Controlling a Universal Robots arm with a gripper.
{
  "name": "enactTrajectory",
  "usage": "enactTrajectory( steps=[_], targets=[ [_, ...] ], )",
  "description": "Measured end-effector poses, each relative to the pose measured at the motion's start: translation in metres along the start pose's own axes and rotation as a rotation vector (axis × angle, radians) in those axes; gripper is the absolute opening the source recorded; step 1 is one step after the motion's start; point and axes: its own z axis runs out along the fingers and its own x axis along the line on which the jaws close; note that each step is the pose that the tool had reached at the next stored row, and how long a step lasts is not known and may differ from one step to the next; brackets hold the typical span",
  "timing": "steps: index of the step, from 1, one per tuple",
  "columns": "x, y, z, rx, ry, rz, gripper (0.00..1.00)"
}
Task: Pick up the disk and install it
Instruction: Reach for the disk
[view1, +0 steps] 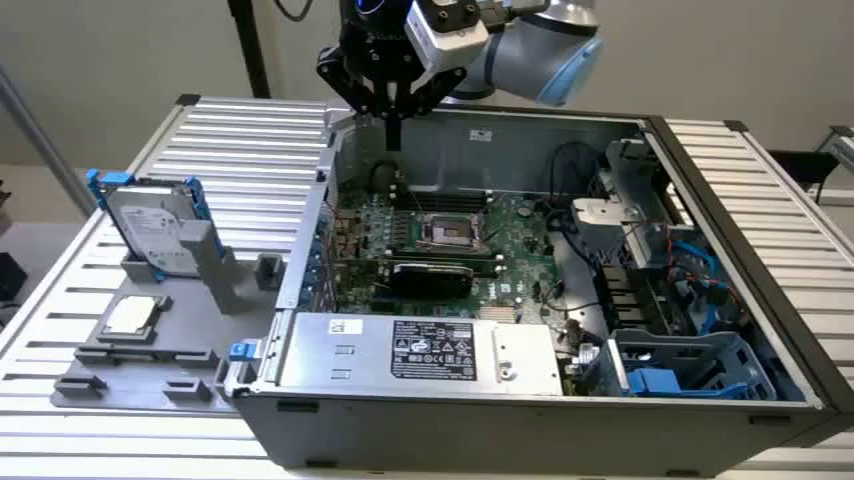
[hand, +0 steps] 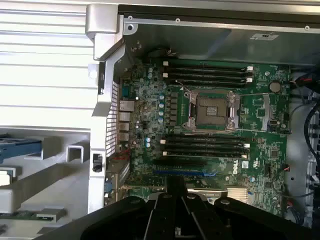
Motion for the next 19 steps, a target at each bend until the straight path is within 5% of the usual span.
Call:
enactTrajectory(
  steps=[11,19],
  targets=[
    [0.001,0.0,0.0001,-0.0002,0.0001,-0.005,0.11],
    [0.036,0.0017,-0.0006,-0.0002,-0.0003,-0.009,0.11]
  ],
)
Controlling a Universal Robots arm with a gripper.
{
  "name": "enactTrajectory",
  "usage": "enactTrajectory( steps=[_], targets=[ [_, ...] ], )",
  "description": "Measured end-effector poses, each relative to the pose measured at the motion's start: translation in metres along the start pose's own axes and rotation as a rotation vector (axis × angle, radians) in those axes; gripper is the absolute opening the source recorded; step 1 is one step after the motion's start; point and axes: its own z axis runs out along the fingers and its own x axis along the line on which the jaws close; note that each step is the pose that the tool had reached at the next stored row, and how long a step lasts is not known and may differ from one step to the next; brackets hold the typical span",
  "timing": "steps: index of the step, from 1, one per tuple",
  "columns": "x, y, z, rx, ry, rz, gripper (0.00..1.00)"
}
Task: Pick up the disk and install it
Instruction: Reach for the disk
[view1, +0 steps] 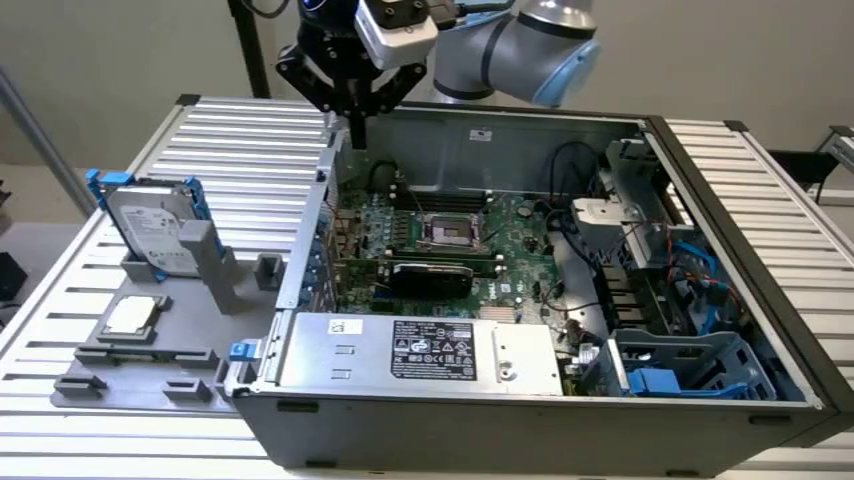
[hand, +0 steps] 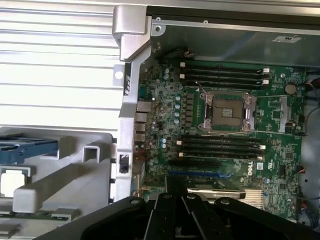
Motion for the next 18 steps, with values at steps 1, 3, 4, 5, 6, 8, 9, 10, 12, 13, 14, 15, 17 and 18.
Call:
enactTrajectory(
  steps=[1,3,4,5,6,8,9,10,12,13,14,15,17,18],
  targets=[
    [0.004,0.0002,-0.0001,0.0,0.0,0.0,0.11],
    [0.013,0.0006,-0.0003,0.0,0.0001,-0.001,0.11],
    [0.018,0.0008,-0.0003,0.0,0.0001,-0.002,0.11],
    [0.022,0.0009,-0.0004,0.0,0.0002,-0.002,0.11],
    [0.027,0.0011,-0.0005,-0.0001,0.0001,-0.003,0.11],
    [0.036,0.0016,-0.0006,0.0,0.0002,-0.004,0.11],
    [0.041,0.0017,-0.0007,-0.0001,0.0002,-0.004,0.11],
    [0.045,0.002,-0.0008,-0.0001,0.0001,-0.005,0.11],
    [0.054,0.0024,-0.0009,-0.0001,0.0002,-0.006,0.11],
    [0.059,0.0026,-0.001,-0.0001,0.0002,-0.006,0.11],
    [0.063,0.0028,-0.0011,-0.0001,0.0003,-0.007,0.11],
    [0.068,0.0031,-0.0012,-0.0001,0.0003,-0.007,0.11],
    [0.077,0.0036,-0.0013,-0.0002,0.0003,-0.008,0.11],
    [0.081,0.004,-0.0013,-0.0002,0.0003,-0.009,0.11]
  ],
)
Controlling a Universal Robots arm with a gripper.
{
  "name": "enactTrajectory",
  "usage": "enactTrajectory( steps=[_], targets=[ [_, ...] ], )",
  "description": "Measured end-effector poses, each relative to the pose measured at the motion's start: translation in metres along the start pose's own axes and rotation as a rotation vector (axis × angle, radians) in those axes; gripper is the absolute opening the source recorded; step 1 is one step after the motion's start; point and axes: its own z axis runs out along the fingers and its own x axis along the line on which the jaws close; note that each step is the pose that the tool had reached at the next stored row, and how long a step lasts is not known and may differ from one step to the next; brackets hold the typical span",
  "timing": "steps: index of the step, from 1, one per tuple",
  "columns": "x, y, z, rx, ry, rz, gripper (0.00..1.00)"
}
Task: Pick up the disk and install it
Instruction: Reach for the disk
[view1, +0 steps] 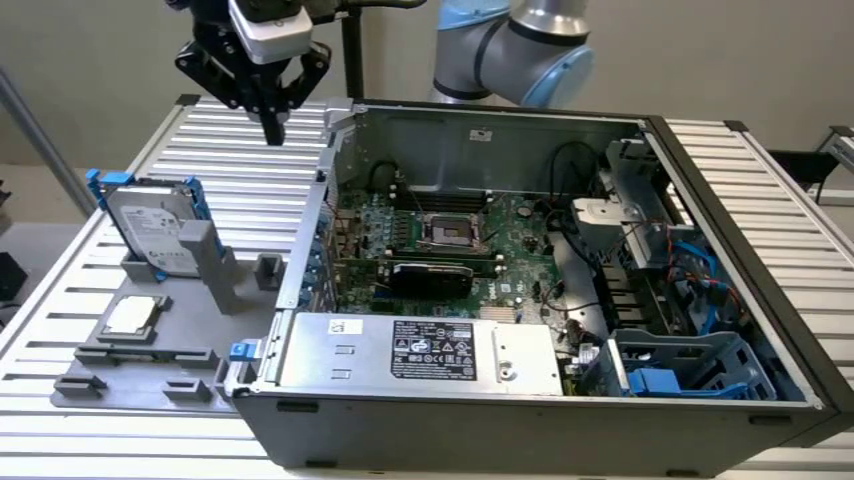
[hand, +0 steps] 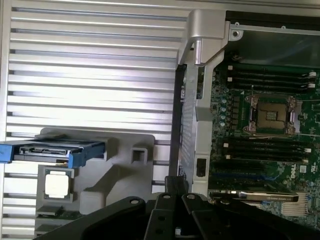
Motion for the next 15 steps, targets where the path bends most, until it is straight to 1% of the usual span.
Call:
enactTrajectory(
  steps=[15],
  targets=[
    [0.068,0.0069,-0.0002,0.0,0.0004,-0.007,0.11]
  ],
)
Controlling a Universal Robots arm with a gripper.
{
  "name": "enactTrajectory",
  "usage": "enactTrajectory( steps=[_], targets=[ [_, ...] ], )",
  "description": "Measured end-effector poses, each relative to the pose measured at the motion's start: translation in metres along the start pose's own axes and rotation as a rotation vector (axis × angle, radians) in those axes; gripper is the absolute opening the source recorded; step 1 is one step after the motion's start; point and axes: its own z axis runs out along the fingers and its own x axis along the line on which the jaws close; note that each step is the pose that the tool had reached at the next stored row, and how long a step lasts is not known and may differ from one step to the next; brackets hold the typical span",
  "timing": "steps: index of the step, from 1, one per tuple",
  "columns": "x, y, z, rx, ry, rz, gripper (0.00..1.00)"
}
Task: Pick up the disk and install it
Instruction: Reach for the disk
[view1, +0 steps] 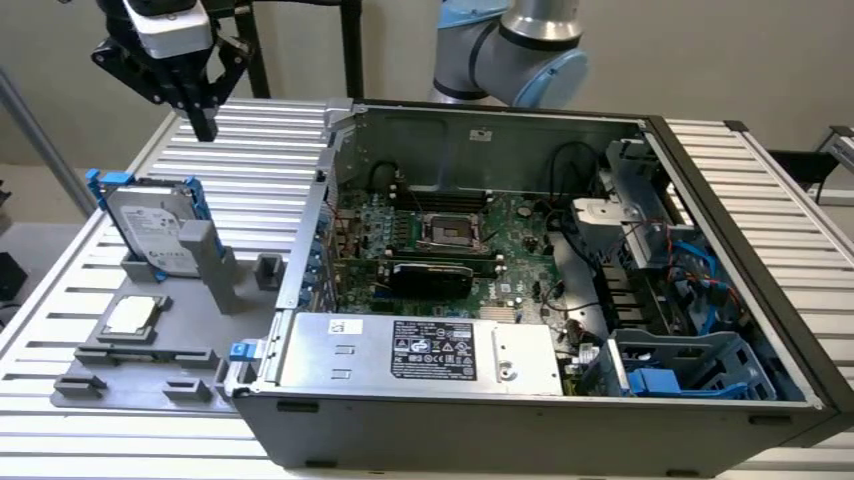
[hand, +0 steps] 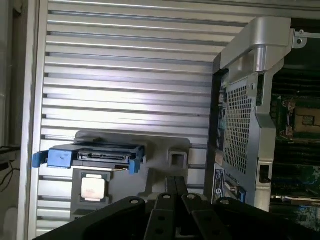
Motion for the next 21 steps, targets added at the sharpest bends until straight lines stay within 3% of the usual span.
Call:
enactTrajectory(
  steps=[15,21],
  targets=[
    [0.068,0.0072,0.0011,0.0019,0.0004,-0.007,0.11],
    [0.095,0.0106,0.0026,0.0073,0.001,-0.01,0.11]
  ],
)
